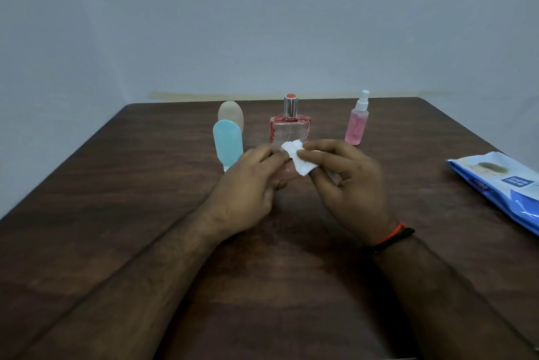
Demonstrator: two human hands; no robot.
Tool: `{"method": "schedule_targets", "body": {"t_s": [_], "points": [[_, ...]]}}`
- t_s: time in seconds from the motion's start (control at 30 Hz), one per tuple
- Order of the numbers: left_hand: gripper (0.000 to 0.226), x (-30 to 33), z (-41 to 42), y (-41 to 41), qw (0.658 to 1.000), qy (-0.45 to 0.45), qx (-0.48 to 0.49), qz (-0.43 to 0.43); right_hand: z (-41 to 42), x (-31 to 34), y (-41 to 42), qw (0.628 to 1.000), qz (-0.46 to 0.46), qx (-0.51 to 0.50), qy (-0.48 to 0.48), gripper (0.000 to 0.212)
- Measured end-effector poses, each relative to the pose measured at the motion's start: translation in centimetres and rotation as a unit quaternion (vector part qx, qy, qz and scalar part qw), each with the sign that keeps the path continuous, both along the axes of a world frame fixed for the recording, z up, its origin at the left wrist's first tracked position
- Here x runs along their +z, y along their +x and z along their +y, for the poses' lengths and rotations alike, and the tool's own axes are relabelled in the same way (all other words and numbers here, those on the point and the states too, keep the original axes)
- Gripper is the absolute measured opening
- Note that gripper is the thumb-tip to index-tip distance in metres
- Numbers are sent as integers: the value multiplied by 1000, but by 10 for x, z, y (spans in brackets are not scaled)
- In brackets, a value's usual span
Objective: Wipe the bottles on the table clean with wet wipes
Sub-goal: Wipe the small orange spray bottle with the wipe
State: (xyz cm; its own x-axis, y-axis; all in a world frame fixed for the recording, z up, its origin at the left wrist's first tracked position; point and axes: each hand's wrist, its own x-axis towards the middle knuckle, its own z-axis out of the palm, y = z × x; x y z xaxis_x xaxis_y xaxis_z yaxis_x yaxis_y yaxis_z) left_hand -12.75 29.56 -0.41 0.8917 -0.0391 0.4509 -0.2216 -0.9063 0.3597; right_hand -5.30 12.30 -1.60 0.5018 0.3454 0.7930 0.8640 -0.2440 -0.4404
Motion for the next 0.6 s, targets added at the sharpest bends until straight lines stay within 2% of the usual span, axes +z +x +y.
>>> {"method": "schedule_targets", "body": {"t_s": [0.1, 0.17, 0.27, 0.33, 0.4, 0.47, 0.6], "points": [[46, 1, 0, 2, 998, -55, -3, 27, -3, 0, 1, 1000, -23, -5, 13, 24], [47, 2, 1, 3, 994, -93, -9, 54, -5, 3, 1, 999, -7, -4, 33, 21], [50, 3, 1, 1, 988, -137, -24, 74, -7, 8, 0, 989, 97, -3, 109, 15], [52, 4, 3, 1, 986, -150, -25, 66, -11, 12, 4, 968, 173, -2, 184, 15], [54, 4, 5, 1, 986, -152, -19, 59, -14, 12, 8, 951, 207, -8, 231, 17], [53, 4, 6, 1, 988, -146, -19, 55, -12, 11, 7, 960, 199, 3, 198, 17], [46, 2, 5, 0, 990, -122, -30, 58, -5, 7, -3, 991, 120, 37, 48, 18]]}}
